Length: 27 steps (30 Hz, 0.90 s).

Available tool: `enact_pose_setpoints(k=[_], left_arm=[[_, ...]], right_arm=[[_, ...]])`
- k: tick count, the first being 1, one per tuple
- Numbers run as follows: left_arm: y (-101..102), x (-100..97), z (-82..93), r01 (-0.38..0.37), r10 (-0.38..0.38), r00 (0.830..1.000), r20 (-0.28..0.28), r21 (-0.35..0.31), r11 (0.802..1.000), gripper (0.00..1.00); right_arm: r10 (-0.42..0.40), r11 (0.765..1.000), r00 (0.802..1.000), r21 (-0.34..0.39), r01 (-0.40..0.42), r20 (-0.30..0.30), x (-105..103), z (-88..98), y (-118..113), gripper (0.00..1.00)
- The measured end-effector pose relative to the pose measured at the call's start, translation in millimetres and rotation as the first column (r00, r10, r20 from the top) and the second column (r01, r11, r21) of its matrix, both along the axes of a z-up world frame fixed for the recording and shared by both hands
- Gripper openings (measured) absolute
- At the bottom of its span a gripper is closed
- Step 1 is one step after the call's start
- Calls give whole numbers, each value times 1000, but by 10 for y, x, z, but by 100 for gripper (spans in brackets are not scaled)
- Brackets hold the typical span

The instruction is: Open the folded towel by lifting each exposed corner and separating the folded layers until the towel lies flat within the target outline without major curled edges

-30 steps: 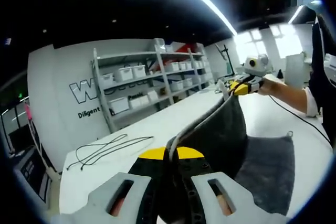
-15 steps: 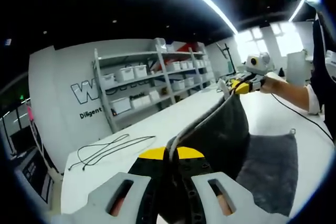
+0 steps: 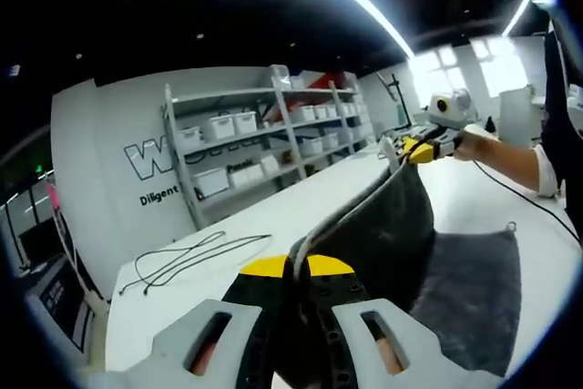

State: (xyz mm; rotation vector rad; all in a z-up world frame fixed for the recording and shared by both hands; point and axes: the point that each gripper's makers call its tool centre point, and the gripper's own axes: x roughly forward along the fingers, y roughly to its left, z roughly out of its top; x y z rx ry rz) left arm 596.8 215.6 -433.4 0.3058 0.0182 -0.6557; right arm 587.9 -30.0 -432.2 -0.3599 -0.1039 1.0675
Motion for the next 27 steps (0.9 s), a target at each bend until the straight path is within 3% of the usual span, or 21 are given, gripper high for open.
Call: enact_pose_setpoints(k=[27], left_arm=[[-4, 117, -62, -46, 46, 999, 18, 16, 999, 5]], right_arm=[[-44, 999, 999, -23, 44, 4, 124, -112, -28, 1]])
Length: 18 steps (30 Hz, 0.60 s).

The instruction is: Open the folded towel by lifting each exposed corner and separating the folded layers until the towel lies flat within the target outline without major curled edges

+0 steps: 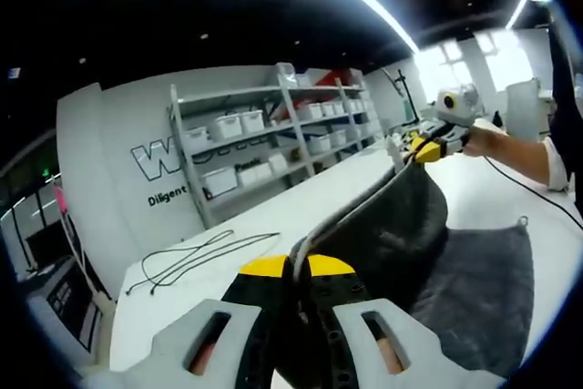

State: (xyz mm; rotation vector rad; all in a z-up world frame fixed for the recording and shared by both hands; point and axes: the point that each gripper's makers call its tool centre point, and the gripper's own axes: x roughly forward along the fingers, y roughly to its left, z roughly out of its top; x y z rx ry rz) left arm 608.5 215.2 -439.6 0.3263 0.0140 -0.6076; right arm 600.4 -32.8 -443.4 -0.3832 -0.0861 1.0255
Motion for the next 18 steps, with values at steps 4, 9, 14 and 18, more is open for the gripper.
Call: enact_pose_setpoints(k=[4, 9, 14, 18], left_arm=[[0, 43, -17, -18, 18, 1000, 8, 5, 1000, 5], [-7, 75, -44, -28, 28, 1000, 3, 9, 1000, 5], [-7, 107, -78, -37, 37, 999, -6, 8, 999, 5], [3, 134, -104, -46, 46, 999, -12, 6, 999, 5]], right_arm=[[-4, 1000, 1000, 4, 4, -4, 22, -20, 0, 1], [-10, 1000, 1000, 2, 10, -9, 66, -52, -9, 1], [-9, 1000, 1000, -7, 9, -18, 126, -98, -10, 1], [-6, 1000, 1000, -15, 6, -24, 155, -134, -4, 1]])
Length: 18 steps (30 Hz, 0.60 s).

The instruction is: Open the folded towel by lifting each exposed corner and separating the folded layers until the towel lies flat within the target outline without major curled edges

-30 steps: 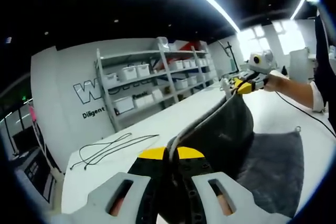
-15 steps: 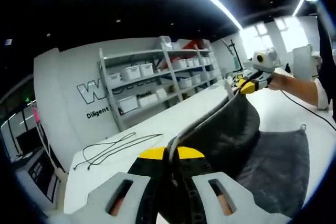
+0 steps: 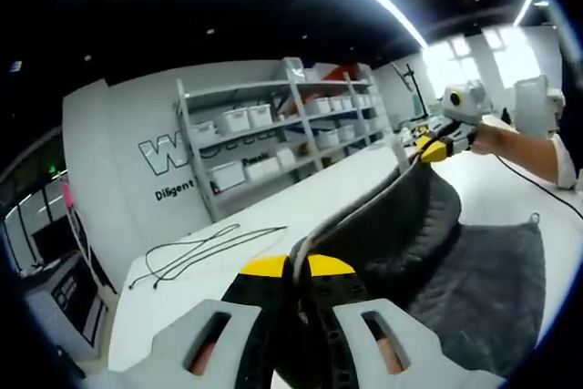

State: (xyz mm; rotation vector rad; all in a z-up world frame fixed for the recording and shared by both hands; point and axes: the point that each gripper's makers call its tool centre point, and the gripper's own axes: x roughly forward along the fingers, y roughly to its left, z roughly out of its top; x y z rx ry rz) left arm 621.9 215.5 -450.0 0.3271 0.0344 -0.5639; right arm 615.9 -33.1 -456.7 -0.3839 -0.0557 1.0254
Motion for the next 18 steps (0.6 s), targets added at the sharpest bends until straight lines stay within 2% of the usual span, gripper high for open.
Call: enact_pose_setpoints(k=[18], left_arm=[[-4, 42, -43, -22, 22, 1000, 2, -1, 1000, 5]], right_arm=[[-13, 1000, 1000, -10, 13, 9, 57, -67, 5, 1]])
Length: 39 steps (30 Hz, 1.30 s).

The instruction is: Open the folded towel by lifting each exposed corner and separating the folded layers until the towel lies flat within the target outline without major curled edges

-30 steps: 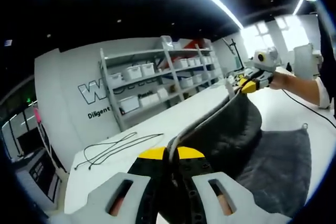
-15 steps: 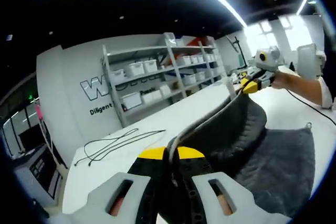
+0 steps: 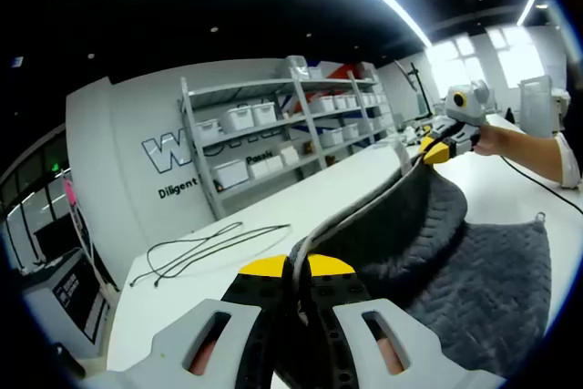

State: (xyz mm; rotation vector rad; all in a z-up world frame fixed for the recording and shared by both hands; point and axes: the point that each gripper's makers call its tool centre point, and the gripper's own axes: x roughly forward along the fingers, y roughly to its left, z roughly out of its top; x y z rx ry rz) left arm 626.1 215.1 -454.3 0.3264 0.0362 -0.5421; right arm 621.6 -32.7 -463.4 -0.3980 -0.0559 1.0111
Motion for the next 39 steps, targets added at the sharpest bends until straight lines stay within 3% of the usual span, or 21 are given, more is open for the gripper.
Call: enact_pose_setpoints(k=[10, 15, 26, 30, 39], left_arm=[[4, 44, -64, -25, 25, 1000, -12, -3, 1000, 5], [11, 60, -69, -26, 25, 999, -26, -39, 999, 5], [9, 111, -119, -36, 36, 999, -22, -24, 999, 5], [5, 144, -142, -49, 49, 999, 1, 30, 998, 5], [28, 167, -172, -55, 55, 998, -1, 78, 995, 5]], right_arm=[[-28, 1000, 999, -11, 28, 18, 40, -38, 0, 1], [-45, 999, 998, -11, 45, 33, 95, -59, -8, 1], [-84, 996, 994, -28, 86, 71, 210, -114, -14, 1], [-93, 995, 993, -31, 96, 77, 229, -121, -16, 1], [-94, 994, 992, -42, 98, 81, 237, -132, 9, 2]])
